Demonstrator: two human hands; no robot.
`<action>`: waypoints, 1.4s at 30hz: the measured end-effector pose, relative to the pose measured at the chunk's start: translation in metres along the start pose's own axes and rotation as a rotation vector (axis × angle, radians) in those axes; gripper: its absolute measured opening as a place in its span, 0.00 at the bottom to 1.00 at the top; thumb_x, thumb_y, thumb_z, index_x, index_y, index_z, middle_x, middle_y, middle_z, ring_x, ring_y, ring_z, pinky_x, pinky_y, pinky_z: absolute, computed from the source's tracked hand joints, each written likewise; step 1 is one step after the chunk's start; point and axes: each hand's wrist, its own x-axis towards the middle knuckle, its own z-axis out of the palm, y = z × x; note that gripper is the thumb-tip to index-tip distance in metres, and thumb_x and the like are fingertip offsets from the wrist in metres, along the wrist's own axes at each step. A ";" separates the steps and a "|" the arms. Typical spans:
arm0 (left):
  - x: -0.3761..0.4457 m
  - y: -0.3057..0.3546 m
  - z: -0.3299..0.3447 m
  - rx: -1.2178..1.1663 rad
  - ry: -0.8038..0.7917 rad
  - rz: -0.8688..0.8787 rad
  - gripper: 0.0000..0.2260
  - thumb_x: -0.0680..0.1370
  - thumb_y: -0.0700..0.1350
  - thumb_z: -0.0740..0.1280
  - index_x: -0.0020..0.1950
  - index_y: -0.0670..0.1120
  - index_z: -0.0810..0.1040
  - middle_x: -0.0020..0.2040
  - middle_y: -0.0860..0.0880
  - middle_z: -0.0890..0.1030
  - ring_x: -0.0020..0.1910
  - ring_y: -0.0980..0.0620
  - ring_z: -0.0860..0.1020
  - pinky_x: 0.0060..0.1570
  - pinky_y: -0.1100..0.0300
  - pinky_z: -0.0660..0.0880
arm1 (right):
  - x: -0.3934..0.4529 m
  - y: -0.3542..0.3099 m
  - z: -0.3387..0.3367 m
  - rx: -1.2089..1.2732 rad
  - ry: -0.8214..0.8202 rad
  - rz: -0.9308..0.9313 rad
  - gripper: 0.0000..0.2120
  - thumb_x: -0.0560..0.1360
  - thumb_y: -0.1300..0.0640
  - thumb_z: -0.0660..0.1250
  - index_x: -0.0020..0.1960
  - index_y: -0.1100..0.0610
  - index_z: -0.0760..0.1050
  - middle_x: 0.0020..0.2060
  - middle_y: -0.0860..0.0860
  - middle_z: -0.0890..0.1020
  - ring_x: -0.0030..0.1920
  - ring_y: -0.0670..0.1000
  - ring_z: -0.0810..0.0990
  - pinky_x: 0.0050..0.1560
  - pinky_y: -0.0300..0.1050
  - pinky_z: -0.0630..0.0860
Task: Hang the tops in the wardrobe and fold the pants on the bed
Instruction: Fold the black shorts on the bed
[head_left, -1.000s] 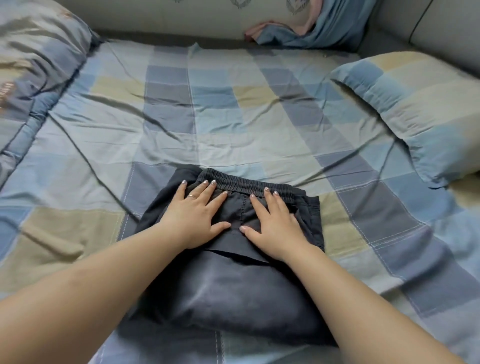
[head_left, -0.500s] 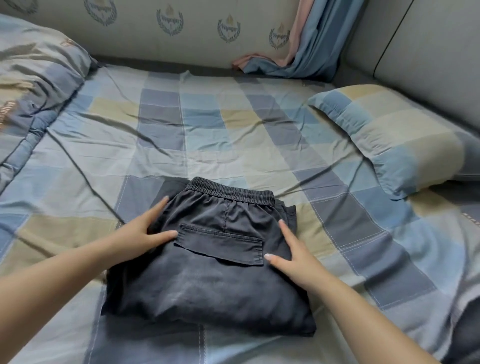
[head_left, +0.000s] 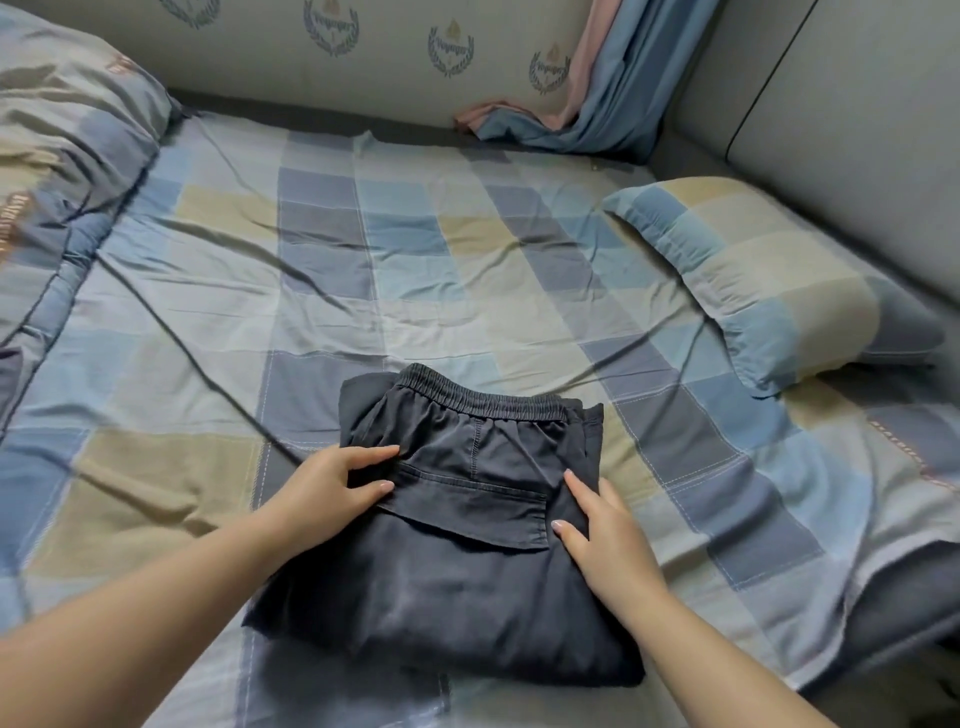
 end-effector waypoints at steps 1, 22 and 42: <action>-0.011 0.010 -0.007 0.010 -0.003 0.003 0.19 0.75 0.46 0.71 0.65 0.54 0.76 0.62 0.52 0.78 0.62 0.58 0.74 0.62 0.72 0.63 | -0.013 -0.006 -0.009 -0.021 -0.009 0.015 0.28 0.78 0.53 0.65 0.75 0.49 0.60 0.75 0.49 0.60 0.73 0.49 0.62 0.67 0.41 0.64; -0.259 0.338 -0.179 0.167 -0.533 0.405 0.19 0.77 0.46 0.69 0.68 0.57 0.74 0.53 0.54 0.74 0.58 0.51 0.76 0.53 0.70 0.65 | -0.448 -0.187 -0.291 0.088 0.249 0.600 0.29 0.78 0.50 0.64 0.75 0.42 0.56 0.76 0.56 0.58 0.72 0.56 0.64 0.58 0.44 0.69; -0.573 0.626 0.033 0.286 -1.215 1.150 0.20 0.78 0.51 0.65 0.70 0.63 0.68 0.55 0.55 0.73 0.44 0.58 0.73 0.47 0.71 0.68 | -0.912 -0.188 -0.361 0.132 0.798 1.343 0.29 0.77 0.50 0.65 0.75 0.45 0.59 0.75 0.51 0.59 0.74 0.48 0.61 0.63 0.37 0.67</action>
